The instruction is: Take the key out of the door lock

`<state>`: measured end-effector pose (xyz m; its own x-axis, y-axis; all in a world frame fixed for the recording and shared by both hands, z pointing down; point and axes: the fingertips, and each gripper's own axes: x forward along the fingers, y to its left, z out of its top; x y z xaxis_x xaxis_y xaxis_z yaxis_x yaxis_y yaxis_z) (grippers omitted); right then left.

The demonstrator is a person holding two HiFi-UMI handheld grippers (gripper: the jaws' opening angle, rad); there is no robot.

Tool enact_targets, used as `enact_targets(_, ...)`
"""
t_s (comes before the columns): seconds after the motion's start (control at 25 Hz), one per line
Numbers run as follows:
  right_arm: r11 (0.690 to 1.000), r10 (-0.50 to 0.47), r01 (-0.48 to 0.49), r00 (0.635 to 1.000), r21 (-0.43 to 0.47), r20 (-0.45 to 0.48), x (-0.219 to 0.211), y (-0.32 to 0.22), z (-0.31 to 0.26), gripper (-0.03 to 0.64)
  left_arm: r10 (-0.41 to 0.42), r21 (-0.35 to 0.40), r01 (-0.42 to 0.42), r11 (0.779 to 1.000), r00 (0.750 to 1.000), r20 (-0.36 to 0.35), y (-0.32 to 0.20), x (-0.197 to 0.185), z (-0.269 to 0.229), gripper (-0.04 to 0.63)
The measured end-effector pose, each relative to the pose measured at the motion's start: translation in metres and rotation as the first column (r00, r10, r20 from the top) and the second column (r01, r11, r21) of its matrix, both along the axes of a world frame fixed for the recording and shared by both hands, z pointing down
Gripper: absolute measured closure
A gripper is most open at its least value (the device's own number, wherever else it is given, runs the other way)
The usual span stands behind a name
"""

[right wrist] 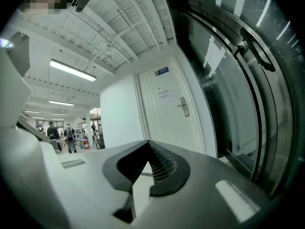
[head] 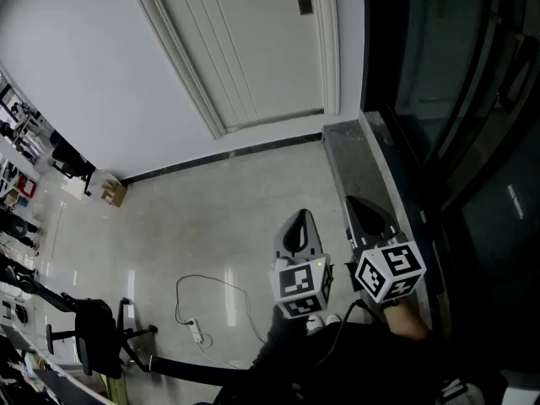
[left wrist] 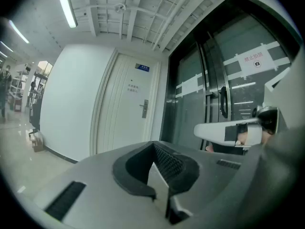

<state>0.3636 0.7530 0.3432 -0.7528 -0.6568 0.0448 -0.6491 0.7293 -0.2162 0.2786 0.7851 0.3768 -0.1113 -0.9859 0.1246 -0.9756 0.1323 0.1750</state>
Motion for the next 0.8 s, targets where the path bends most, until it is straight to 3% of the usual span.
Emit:
enact_targets(0.44,1.000,-0.005,0.005,1.000,0.002,-0.005,-0.013,0.005,0.002,0.617,0.000,0.001,0.000,1.000,1.000,-0.020,0.005,-0.012,0.002,0.595)
enact_targets(0.8,1.000,-0.003,0.005,0.999,-0.029,0.045,-0.027,0.008,0.009,0.615,-0.003,-0.021,0.002,1.000,0.998,-0.061,0.014,-0.034,0.014,0.595)
